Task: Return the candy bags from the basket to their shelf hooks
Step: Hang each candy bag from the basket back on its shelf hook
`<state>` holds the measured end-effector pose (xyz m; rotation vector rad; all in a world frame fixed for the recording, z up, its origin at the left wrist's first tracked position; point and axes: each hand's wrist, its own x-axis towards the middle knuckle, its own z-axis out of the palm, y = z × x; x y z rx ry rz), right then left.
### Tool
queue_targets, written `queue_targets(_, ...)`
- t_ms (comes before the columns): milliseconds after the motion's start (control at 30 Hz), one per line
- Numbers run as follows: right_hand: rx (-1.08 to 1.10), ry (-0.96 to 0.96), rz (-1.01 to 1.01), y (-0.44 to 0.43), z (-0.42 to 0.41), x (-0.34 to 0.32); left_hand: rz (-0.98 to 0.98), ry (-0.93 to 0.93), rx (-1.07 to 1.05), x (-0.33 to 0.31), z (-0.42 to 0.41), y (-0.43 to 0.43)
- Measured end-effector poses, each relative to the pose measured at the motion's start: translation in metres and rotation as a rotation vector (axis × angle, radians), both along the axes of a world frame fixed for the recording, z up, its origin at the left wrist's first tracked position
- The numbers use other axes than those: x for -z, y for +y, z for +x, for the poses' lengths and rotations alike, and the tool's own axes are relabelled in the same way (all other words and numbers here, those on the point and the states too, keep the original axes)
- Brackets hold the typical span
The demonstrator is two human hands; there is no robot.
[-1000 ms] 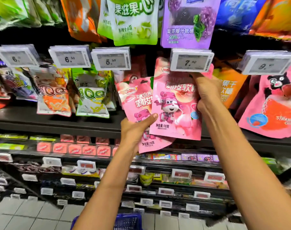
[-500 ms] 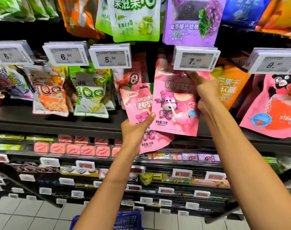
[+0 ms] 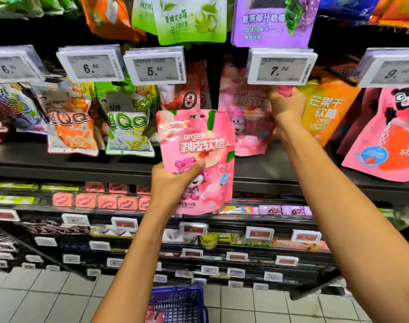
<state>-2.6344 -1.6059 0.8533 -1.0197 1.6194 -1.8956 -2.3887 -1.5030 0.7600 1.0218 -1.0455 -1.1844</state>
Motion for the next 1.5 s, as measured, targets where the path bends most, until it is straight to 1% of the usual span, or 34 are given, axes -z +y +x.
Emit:
queue_targets(100,-0.057,-0.123,-0.100,0.009,0.003,0.007,-0.018,-0.016,0.084,-0.004,-0.016,0.000)
queue_targets(133,-0.039,-0.146,-0.127,0.014,0.003,0.010,-0.018,-0.022,0.108,-0.005,-0.021,-0.001)
queue_targets(167,0.023,-0.124,-0.133,0.022,0.004,0.012,-0.016,-0.032,0.130,-0.007,-0.026,-0.002)
queue_targets(233,0.229,0.044,-0.112,0.038,0.002,0.015,-0.007,-0.026,0.169,-0.011,-0.034,-0.006)
queue_targets(267,0.295,0.109,-0.132,0.045,0.001,0.015,-0.005,-0.007,0.186,-0.014,-0.038,-0.007)
queue_targets(300,0.287,0.145,-0.177,0.053,0.000,0.015,-0.008,0.012,0.203,-0.016,-0.042,-0.009)
queue_targets(333,0.193,0.137,-0.232,0.059,0.000,0.013,-0.013,0.030,0.222,-0.019,-0.046,-0.010)
queue_targets(400,-0.079,0.084,-0.261,0.069,0.003,0.004,-0.034,0.043,0.266,-0.024,-0.054,-0.012)
queue_targets(467,-0.252,0.109,-0.193,0.075,0.006,-0.007,-0.070,0.017,0.296,-0.028,-0.061,-0.014)
queue_targets(533,-0.357,0.146,-0.136,0.077,0.005,-0.014,-0.096,0.011,0.320,-0.033,-0.067,-0.013)
queue_targets(600,-0.450,0.097,-0.130,0.079,0.003,-0.019,-0.106,0.029,0.338,-0.036,-0.072,-0.014)
queue_targets(767,-0.439,0.118,-0.158,0.079,-0.011,-0.028,-0.093,0.028,0.328,-0.043,-0.080,-0.017)
queue_targets(900,-0.409,0.091,-0.179,0.074,-0.010,-0.028,-0.097,0.005,0.304,-0.045,-0.082,-0.020)
queue_targets(1033,-0.363,0.009,-0.215,0.070,-0.008,-0.029,-0.113,-0.014,0.276,-0.046,-0.082,-0.025)
queue_targets(1200,-0.328,-0.104,-0.217,0.067,-0.003,-0.038,-0.064,-0.021,0.300,-0.055,-0.084,-0.033)
queue_targets(1400,-0.315,-0.162,-0.204,0.062,-0.002,-0.038,-0.027,-0.009,0.307,-0.053,-0.087,-0.035)
queue_targets(1500,-0.280,-0.183,-0.180,0.059,0.001,-0.035,0.008,-0.018,0.254,-0.053,-0.087,-0.037)
